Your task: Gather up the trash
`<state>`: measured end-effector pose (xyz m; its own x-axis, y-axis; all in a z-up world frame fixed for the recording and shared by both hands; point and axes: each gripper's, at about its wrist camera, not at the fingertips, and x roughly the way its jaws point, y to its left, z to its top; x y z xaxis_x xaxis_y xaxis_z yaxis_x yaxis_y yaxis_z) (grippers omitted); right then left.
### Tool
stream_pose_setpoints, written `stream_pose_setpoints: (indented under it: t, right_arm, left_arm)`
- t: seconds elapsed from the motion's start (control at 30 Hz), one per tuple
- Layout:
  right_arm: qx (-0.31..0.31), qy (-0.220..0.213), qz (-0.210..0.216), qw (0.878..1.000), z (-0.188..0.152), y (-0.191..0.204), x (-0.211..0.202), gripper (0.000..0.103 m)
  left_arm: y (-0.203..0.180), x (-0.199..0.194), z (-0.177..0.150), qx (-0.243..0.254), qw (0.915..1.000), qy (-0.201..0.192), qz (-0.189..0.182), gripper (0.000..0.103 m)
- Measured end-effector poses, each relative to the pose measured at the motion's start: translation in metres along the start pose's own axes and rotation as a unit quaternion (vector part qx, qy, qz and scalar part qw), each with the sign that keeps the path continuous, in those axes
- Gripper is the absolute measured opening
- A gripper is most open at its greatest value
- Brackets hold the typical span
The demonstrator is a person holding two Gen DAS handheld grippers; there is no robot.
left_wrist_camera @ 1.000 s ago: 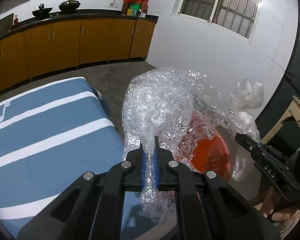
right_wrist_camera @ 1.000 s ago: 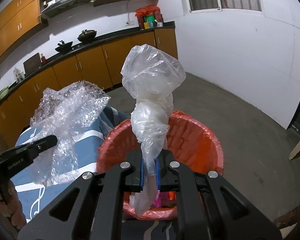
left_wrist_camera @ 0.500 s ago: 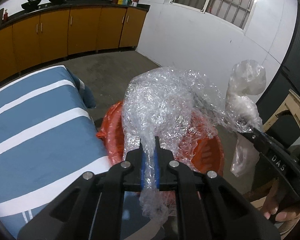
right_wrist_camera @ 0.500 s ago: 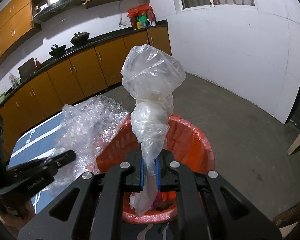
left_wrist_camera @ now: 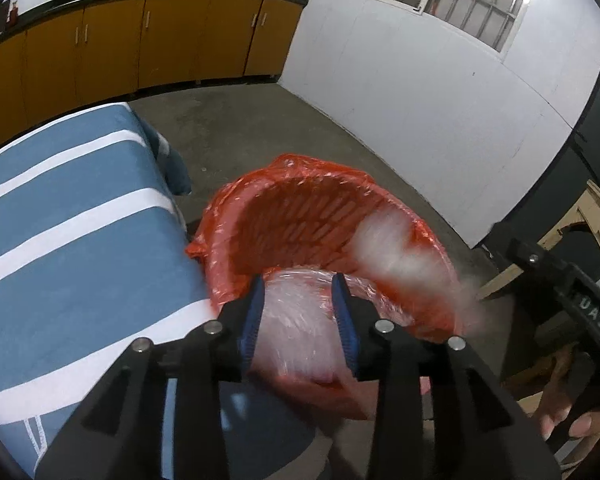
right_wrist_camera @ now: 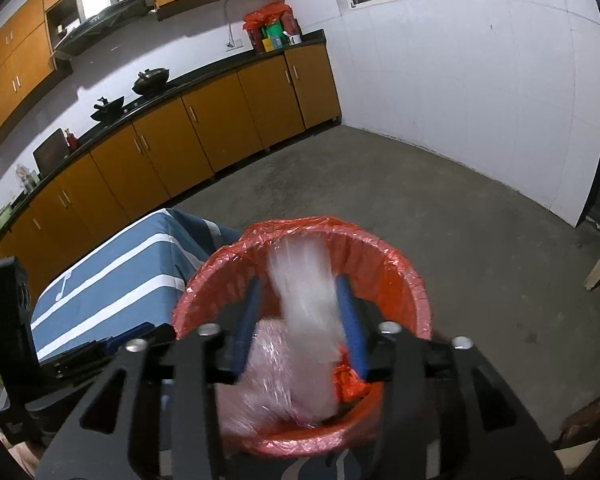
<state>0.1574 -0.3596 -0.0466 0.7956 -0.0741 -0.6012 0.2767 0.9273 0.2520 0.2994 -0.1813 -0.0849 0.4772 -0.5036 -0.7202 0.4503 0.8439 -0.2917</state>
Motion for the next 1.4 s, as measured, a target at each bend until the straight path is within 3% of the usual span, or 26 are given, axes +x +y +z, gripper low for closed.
stream_pose_setpoints:
  t: [0.17,0.37,0.6,0.83,1.4]
  right_arm:
    - [-0.005,-0.025,-0.019,0.999,-0.001,0.0,-0.021,0.07]
    - [-0.071,-0.085,-0.07,0.991,-0.01,0.022,-0.058,0.091]
    - [-0.1,-0.144,-0.101,0.979,-0.027,0.046,-0.096,0.098]
    - [-0.116,-0.157,-0.1,0.976,-0.043,0.067,-0.122,0.1]
    - [-0.139,-0.155,-0.045,0.977,-0.085,0.101,-0.157,0.1]
  left_arm:
    - [0.01,-0.029,-0.005,-0.002,0.9987,-0.039,0.034,0.058]
    - [0.023,-0.089,-0.02,0.001,0.9893,-0.111,0.095,0.082]
    - [0.031,-0.154,-0.044,0.007,0.9713,-0.171,0.165,0.097]
    - [0.027,-0.209,-0.077,0.006,0.9529,-0.213,0.216,0.099]
    - [0.023,-0.27,-0.143,-0.025,0.9371,-0.235,0.256,0.099]
